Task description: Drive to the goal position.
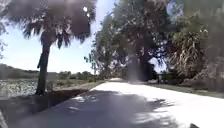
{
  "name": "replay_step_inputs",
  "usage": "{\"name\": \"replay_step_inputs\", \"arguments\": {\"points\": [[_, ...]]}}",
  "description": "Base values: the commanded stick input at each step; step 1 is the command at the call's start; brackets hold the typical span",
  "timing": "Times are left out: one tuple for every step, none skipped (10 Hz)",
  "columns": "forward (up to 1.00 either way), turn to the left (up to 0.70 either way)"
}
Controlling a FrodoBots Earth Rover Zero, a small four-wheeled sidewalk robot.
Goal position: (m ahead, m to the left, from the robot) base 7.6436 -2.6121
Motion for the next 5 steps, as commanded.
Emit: {"name": "replay_step_inputs", "arguments": {"points": [[0.70, 0.00], [0.70, 0.00], [0.70, 0.00], [0.70, 0.00], [0.70, 0.00]]}}
